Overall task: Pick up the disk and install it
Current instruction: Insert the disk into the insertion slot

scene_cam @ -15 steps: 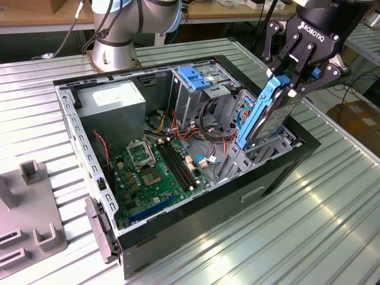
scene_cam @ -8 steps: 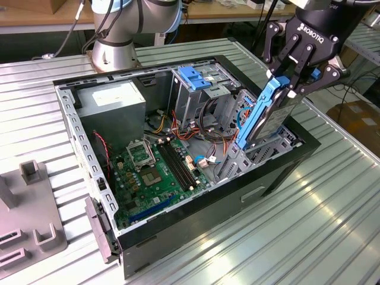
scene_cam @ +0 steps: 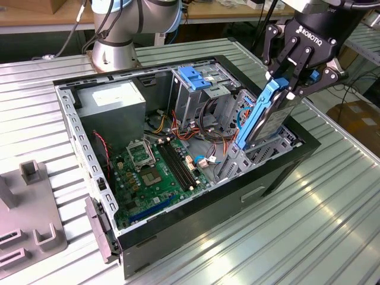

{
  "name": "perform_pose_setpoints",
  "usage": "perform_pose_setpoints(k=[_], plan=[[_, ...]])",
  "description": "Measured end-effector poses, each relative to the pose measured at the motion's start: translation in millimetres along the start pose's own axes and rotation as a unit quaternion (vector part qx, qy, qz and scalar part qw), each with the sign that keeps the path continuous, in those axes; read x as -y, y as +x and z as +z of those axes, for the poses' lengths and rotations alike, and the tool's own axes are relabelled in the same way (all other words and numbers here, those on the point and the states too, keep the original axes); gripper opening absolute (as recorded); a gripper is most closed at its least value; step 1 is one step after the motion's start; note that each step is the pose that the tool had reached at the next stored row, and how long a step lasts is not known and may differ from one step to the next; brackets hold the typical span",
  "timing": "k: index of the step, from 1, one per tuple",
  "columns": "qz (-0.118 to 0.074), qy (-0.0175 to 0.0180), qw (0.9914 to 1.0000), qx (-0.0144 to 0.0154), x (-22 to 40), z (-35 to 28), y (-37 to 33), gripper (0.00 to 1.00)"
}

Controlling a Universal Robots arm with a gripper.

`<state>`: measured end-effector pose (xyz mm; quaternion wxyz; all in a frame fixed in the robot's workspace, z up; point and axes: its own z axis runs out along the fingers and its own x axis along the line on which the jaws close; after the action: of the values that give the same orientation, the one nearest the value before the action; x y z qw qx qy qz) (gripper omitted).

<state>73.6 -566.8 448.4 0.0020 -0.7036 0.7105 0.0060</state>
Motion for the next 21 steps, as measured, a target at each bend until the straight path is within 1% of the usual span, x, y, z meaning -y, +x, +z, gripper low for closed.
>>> perform_pose_setpoints(k=[2, 5, 14, 21], plan=[[0.0, 0.0, 1.0, 0.0, 0.0, 1.5, 0.0, 0.37], [0.0, 0.0, 1.0, 0.0, 0.1, 5.5, 0.1, 0.37], [0.0, 0.0, 1.0, 0.0, 0.3, 13.5, 0.2, 0.37], [0.0, 0.0, 1.0, 0.0, 0.5, 22.1, 0.3, 0.37]])
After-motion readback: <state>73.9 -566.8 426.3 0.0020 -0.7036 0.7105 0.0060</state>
